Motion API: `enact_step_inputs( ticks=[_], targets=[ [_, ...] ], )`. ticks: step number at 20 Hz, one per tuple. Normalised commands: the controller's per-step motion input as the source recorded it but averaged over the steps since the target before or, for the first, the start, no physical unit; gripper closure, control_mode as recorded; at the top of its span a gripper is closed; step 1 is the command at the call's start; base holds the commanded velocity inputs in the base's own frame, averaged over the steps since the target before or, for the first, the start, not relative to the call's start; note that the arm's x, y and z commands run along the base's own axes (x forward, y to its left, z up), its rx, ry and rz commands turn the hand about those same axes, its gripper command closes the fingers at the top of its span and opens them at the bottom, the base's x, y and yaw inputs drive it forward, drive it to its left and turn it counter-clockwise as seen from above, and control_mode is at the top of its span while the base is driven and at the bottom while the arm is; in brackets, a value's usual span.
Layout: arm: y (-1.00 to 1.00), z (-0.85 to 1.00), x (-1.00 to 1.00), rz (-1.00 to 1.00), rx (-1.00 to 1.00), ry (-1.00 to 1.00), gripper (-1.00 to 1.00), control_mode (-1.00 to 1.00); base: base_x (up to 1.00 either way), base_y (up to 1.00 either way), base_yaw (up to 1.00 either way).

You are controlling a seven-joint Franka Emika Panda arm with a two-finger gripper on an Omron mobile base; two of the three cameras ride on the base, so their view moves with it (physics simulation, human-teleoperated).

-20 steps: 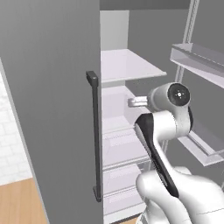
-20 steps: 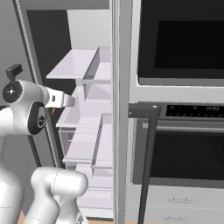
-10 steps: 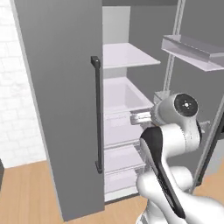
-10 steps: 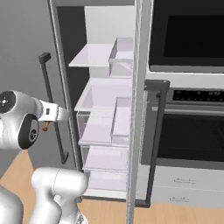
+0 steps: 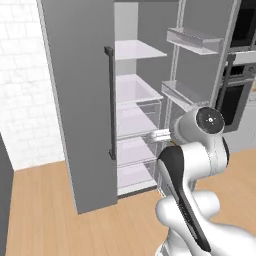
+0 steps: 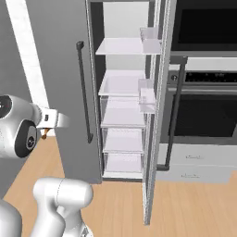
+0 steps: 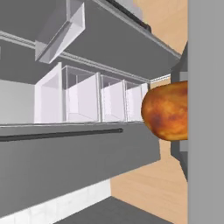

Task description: Place one garlic and one chicken drumstick in each tupperware on the nearby counter, to pack two identical lunches.

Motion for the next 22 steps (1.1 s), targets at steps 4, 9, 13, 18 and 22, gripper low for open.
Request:
enact_step_inputs(
  ticks=[4,9,13,18,22],
  targets=[
    [0.0,0.0,0.0,0.0,0.0,0.0,1.0,1.0,-1.0,-0.07,-0.55],
    [0.0,0.0,0.0,0.0,0.0,0.0,1.0,1.0,-0.97,-0.56,-0.49],
    [0.0,0.0,0.0,0.0,0.0,0.0,1.0,1.0,0.17,-0.98,-0.18],
    [0.0,0.0,0.0,0.0,0.0,0.0,1.0,1.0,1.0,-0.76,0.0],
    [0.0,0.0,0.0,0.0,0.0,0.0,1.0,1.0,1.0,-0.77,0.0]
  ],
)
